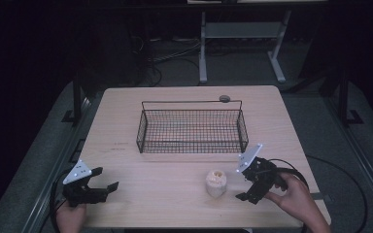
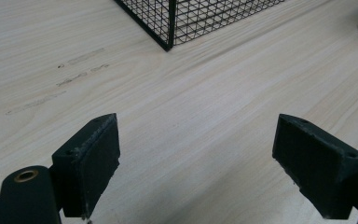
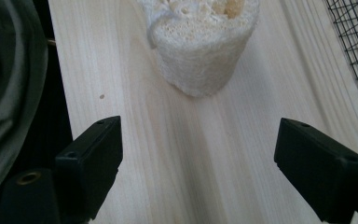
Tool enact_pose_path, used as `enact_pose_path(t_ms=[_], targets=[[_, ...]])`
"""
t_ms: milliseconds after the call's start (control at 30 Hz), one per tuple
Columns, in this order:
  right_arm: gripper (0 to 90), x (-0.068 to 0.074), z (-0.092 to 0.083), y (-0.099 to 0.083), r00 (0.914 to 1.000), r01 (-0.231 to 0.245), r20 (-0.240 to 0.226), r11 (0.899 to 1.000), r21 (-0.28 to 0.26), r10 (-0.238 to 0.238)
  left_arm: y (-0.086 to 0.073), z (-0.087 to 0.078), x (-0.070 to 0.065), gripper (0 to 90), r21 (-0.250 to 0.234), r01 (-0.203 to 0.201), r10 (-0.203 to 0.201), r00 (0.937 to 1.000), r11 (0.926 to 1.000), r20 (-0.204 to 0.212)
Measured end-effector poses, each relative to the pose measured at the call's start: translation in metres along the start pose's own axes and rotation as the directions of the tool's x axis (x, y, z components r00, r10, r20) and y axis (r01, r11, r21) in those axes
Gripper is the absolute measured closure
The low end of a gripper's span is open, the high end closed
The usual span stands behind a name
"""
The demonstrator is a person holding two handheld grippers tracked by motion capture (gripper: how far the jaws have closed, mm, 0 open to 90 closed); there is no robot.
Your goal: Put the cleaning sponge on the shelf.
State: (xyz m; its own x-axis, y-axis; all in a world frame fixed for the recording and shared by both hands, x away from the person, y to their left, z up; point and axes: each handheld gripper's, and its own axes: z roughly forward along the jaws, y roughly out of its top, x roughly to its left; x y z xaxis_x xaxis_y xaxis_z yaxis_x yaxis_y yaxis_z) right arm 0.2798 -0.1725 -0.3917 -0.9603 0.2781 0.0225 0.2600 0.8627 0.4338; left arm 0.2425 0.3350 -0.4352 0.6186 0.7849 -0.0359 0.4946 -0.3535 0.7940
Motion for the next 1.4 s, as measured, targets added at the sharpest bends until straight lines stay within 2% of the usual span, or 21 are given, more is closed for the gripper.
enact_pose_path(t_ms=[467,767,900,1133,1400], targets=[[15.1,-0.004,0.006,0.023,0.9995,0.016,-0.027,1.000,0.008,-0.015,0.000,0.000,0.001,13.7,0.000,0.000,0.000,1.0000,1.0000,0.001],[15.1,-0.007,0.012,0.039,0.9987,0.030,-0.042,0.998,0.046,-0.028,0.000,0.000,0.001,13.7,0.000,0.001,-0.001,1.0000,1.0000,0.001],[15.1,-0.007,0.014,0.043,0.9982,0.034,-0.050,0.999,0.042,-0.032,0.000,0.000,0.001,13.7,-0.001,0.003,-0.003,1.0000,1.0000,0.002],[15.1,-0.007,0.019,0.054,0.9973,0.047,-0.060,0.996,0.074,-0.043,0.000,0.000,0.001,13.7,-0.002,0.001,-0.001,1.0000,1.0000,0.003],[15.1,-0.007,0.021,0.061,0.9962,0.062,-0.066,0.994,0.084,-0.057,0.000,0.000,0.000,13.7,-0.003,0.004,-0.004,1.0000,1.0000,0.004]])
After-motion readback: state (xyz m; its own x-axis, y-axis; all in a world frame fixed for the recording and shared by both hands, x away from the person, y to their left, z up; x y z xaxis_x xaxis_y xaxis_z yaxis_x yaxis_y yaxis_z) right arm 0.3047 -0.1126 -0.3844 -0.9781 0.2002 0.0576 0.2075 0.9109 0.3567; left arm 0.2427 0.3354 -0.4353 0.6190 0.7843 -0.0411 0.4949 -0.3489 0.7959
